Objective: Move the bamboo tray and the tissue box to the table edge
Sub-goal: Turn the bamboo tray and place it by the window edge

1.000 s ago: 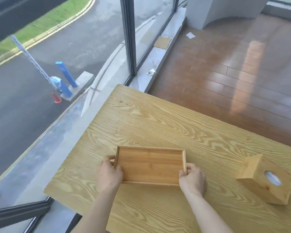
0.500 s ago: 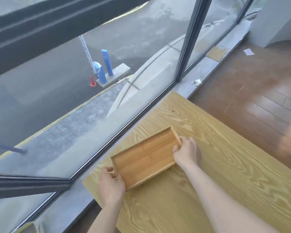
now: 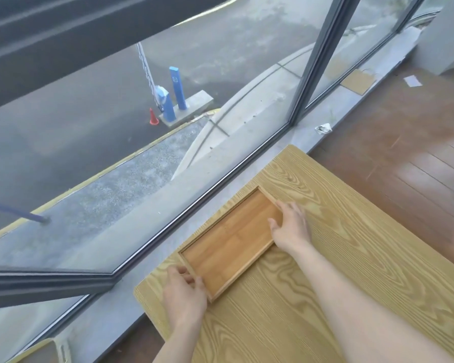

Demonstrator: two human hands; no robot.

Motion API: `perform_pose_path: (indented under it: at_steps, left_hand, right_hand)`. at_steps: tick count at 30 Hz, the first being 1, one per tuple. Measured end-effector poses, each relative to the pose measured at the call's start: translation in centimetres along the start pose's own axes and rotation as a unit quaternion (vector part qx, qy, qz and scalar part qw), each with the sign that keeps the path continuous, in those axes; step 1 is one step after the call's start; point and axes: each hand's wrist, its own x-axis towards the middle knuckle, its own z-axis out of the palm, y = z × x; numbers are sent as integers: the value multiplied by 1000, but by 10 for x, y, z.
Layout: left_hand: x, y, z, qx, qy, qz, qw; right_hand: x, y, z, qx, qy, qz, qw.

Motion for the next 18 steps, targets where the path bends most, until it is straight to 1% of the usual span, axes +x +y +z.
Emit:
perform_pose_path:
  at_steps: [4,6,7,9,11,12,13,15,18]
  left_hand:
    - [0,-2,0,33,-13,30,999]
    - [-2,-4,-2,88,1,61,994]
    - [-4,-6,-4,123,18,94,988]
    - [-8,-8,-7,190,30,190,963]
    - [-12,-8,-7,249,-15,266,931]
    - [-13,-9,-6,267,-39,290,918]
    - [-13,-9,-4,279,-56,303,909]
    - [-13,-9,0,294,-78,307,902]
    - [-13,-7,5,292,-80,294,907]
  right_hand:
    - [-2,4,4,17,-17,-18,1000]
    - [-10,9,4,0,-12,-36,999]
    - [-15,12,4,-26,-6,-55,998]
    - [-25,20,4,-80,-11,-105,991]
    - [-33,30,4,-117,-44,-146,981]
    - [-35,34,5,-125,-59,-157,978]
    - [-37,37,6,-129,-68,-163,976]
    - [-38,39,7,-133,-67,-170,974]
    - [-35,36,7,-128,-58,-173,975]
